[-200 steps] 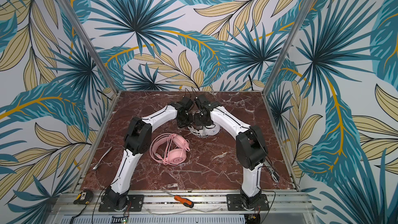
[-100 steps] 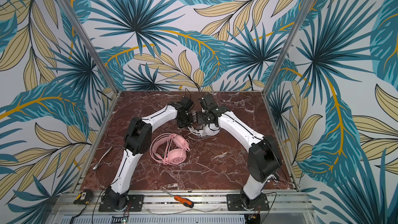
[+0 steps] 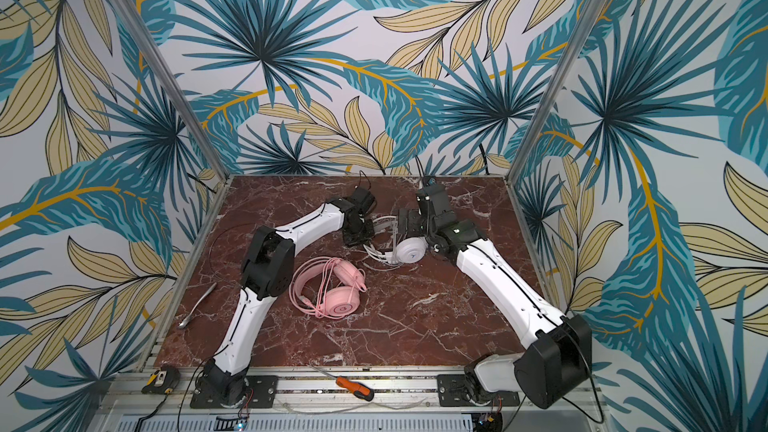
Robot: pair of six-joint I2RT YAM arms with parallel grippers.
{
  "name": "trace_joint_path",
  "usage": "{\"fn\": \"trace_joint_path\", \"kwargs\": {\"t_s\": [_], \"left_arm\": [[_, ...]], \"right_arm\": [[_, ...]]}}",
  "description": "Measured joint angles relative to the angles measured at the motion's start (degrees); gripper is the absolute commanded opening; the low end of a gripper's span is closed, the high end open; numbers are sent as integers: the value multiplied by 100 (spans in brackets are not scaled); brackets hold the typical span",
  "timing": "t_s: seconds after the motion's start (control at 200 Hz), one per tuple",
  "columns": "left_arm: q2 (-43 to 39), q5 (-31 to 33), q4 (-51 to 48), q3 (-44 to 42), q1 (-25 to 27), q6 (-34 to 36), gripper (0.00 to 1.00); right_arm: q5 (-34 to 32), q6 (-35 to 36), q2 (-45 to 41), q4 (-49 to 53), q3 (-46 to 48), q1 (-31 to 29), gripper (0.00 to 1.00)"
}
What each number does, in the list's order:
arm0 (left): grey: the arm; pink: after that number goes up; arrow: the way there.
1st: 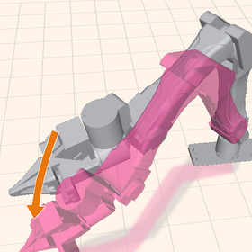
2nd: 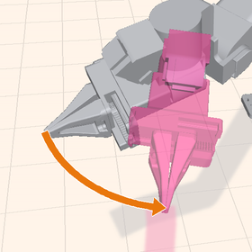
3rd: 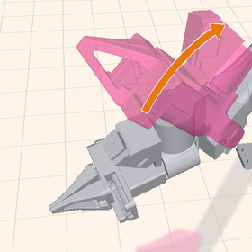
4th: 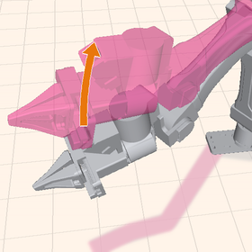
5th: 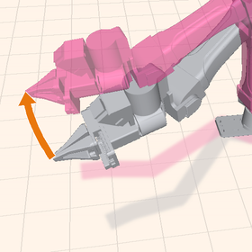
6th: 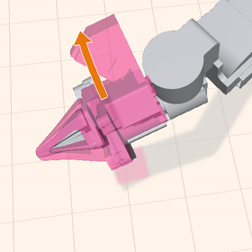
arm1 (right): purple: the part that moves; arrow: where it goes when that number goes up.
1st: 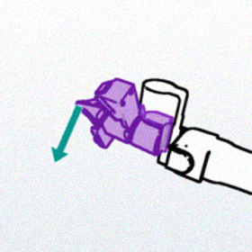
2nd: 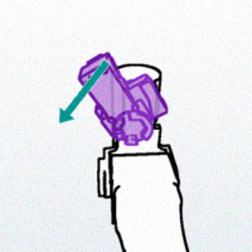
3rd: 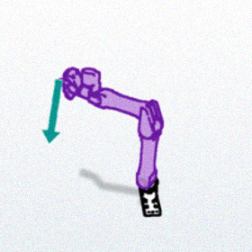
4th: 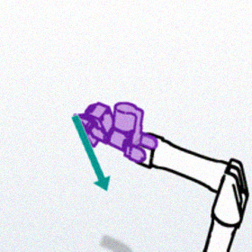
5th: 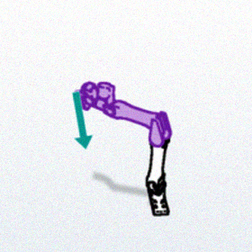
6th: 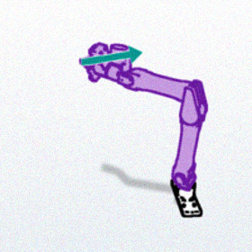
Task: Wrap the headphones
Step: 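Release the audio plugs and draw the right gripper back from the headset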
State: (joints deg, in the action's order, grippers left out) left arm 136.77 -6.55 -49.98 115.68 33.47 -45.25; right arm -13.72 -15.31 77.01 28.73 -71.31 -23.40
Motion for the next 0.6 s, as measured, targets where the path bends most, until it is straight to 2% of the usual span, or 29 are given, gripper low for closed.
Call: {"fn": "trace_joint_path", "kwargs": {"t_s": [0.29,0.371,0.411,0.496,0.596], "left_arm": [[57,83,-22,76,48,-22,8],[87,109,-48,127,63,-35,8],[122,101,-33,184,74,-39,8],[177,70,48,254,125,-61,8],[201,35,125,271,190,-74,8]], "right_arm": [[354,79,-369,120,90,317,99],[468,79,-393,212,133,428,95],[566,74,-393,297,144,494,85],[835,70,-387,450,170,660,57],[1189,2,-319,588,175,861,37]]}}
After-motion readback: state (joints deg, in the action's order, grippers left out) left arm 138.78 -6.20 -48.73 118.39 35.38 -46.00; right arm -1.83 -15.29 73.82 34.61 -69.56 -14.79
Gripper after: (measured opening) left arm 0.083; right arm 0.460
